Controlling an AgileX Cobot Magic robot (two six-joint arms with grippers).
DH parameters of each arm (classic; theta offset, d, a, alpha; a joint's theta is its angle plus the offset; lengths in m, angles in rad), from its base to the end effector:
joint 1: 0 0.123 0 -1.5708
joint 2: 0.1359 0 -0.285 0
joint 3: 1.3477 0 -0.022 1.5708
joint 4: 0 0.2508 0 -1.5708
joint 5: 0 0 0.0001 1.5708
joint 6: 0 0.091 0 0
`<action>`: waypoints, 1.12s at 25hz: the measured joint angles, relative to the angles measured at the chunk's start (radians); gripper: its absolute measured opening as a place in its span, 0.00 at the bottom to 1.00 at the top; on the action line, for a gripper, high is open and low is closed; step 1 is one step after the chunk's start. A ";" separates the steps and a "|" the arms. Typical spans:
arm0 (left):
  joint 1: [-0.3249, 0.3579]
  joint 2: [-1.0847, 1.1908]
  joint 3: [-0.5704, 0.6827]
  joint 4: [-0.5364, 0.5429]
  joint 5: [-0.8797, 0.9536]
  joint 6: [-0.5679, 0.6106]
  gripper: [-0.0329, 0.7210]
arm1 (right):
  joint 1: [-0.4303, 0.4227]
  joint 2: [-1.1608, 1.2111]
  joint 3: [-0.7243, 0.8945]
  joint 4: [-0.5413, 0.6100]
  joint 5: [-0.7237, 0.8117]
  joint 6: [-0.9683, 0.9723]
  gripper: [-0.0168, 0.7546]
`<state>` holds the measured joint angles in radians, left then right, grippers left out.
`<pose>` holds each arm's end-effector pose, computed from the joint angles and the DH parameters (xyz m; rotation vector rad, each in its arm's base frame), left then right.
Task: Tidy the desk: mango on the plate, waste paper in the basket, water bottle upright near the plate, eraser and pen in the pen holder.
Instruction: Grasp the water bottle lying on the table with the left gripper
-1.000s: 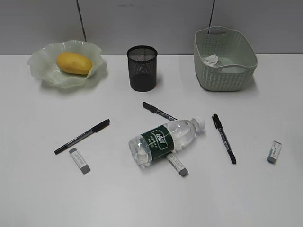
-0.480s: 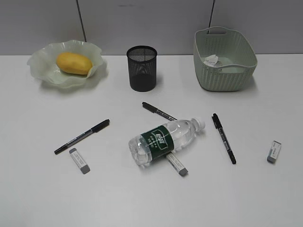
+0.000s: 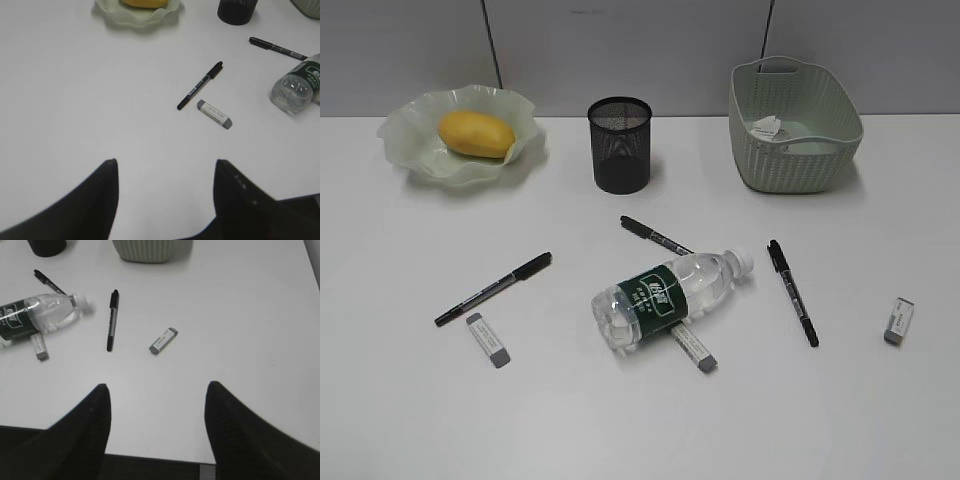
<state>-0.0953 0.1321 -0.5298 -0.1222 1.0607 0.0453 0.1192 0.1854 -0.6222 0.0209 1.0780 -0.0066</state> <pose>0.0118 -0.0109 0.2857 0.1488 2.1399 -0.1784 0.0128 0.0032 0.3096 -0.1340 2.1217 0.0920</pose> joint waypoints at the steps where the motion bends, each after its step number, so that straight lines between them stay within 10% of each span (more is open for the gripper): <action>1: 0.000 0.000 0.000 0.000 0.000 0.000 0.65 | 0.000 -0.015 0.014 -0.009 0.003 0.000 0.64; 17: -0.034 0.546 -0.184 -0.200 -0.405 0.264 0.73 | 0.000 -0.047 0.088 -0.021 0.006 0.000 0.64; 28: -0.312 1.201 -0.592 -0.215 -0.391 0.367 0.75 | 0.000 -0.047 0.090 -0.027 0.006 0.000 0.64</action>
<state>-0.4073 1.3327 -1.1218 -0.3374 0.6701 0.4122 0.1192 0.1381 -0.5326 -0.0065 1.0842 -0.0066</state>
